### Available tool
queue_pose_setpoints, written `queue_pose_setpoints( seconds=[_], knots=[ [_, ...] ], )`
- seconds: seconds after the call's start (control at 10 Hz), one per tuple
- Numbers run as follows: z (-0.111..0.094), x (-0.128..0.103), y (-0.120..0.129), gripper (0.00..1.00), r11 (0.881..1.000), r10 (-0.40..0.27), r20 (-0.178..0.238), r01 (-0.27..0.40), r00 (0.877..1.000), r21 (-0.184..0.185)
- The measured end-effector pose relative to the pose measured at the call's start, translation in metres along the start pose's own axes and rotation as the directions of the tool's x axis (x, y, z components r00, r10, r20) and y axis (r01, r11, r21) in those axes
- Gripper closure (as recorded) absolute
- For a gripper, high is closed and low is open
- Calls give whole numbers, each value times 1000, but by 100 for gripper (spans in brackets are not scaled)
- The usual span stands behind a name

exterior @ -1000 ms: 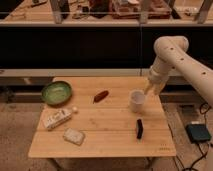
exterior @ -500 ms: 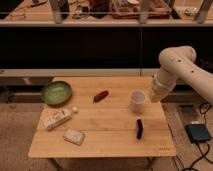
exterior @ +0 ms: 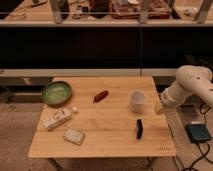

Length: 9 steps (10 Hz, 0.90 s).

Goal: Knock the eraser over

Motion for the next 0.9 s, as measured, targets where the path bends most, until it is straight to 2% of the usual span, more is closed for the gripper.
queue_pose_setpoints(
  seconds=[0.2,0.3,0.4,0.7,0.9],
  knots=[
    [-4,7,-11,73,1000,-5,-2,5,1000,-21],
    [-2,0,-13,61,1000,-3,2,3,1000,-15],
    [4,-2,-17,56,1000,-5,-3,5,1000,-12],
    [26,-22,-25,55,998,-68,-8,68,998,-7],
    [19,-19,-35,55,999,-31,-9,31,999,-39]
  ],
)
